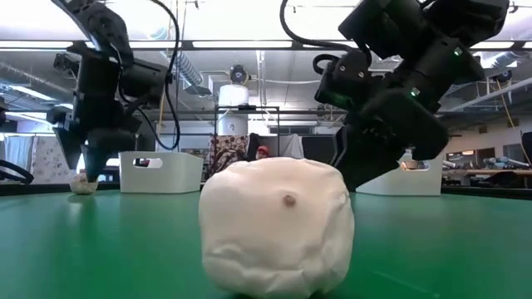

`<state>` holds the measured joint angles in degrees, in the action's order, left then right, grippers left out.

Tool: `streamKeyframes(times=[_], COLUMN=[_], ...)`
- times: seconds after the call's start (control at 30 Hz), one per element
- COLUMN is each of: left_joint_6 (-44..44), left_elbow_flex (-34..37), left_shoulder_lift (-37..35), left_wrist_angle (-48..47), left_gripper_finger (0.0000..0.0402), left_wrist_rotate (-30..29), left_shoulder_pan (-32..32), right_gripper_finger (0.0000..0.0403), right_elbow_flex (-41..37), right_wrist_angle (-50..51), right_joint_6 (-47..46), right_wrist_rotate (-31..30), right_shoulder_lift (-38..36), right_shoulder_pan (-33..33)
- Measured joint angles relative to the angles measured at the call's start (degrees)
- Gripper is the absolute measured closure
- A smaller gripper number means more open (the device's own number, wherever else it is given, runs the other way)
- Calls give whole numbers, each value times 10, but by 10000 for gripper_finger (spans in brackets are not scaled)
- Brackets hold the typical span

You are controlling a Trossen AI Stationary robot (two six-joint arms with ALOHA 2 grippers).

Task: Sort produce into baskets
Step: Put the top big garlic into the gray bin

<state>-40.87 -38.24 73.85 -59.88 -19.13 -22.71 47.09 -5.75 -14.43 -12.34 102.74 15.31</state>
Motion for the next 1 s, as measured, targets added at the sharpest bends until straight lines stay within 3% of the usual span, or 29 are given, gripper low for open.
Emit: streamKeyframes(times=[0.17,0.33,0.5,0.8,1.0], left_joint_6=[43,77,92,82,45], left_elbow_flex=[22,39,48,35,-13], left_shoulder_lift=[-1,-1,-1,-1,-34], left_wrist_angle=[56,87,104,85,-8], left_gripper_finger=[10,13,63,211,228], left_wrist_rotate=[6,22,40,56,58], left_shoulder_pan=[-36,-70,-90,-89,-29], right_gripper_finger=[293,293,293,293,293], right_elbow_flex=[-4,-4,-4,-4,-4], right_wrist_angle=[-1,-2,-2,-2,-2], right_joint_6=[-17,-21,-21,-21,-21], right_wrist_rotate=[0,0,0,15,15], right_shoulder_lift=[0,0,0,0,0], right_shoulder_pan=[-1,-1,-1,-1,-1])
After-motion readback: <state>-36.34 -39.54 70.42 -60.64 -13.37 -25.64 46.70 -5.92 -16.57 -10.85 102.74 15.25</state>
